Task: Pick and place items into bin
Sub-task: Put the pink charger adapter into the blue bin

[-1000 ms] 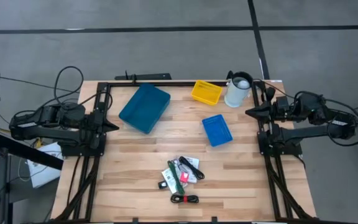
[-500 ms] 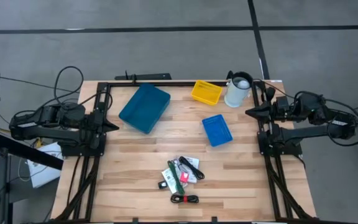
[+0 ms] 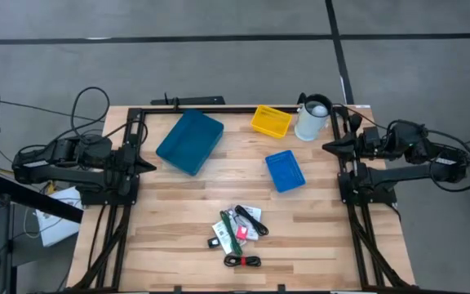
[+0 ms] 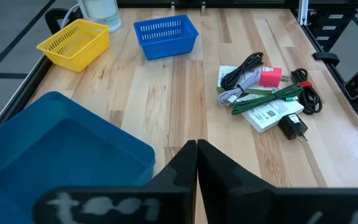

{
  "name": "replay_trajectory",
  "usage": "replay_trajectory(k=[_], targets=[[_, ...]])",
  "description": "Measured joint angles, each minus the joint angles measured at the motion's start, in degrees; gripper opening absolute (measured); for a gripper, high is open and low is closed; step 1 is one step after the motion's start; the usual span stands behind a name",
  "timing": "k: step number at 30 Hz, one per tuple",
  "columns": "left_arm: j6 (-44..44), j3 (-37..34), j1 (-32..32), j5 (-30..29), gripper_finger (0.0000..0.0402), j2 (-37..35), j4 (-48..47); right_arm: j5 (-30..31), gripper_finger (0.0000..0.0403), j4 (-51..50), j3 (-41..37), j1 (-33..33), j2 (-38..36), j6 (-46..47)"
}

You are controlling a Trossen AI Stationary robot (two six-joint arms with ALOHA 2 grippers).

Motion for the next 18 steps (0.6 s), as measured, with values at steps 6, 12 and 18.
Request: replay_trajectory(k=[6,12,18], targets=[[0.0,0.0,0.0,0.0,0.0,0.0,0.0,0.0,0.0008,1.5,0.0,0.0,0.0,-2.6],[0.0,0.0,0.0,0.0,0.0,0.0,0.0,0.0,0.0008,3.3,0.0,0.0,0.0,-2.7],[0.0,0.0,0.0,0.0,0.0,0.0,0.0,0.0,0.0008,8.6,0.0,0.0,0.1,-1.2]])
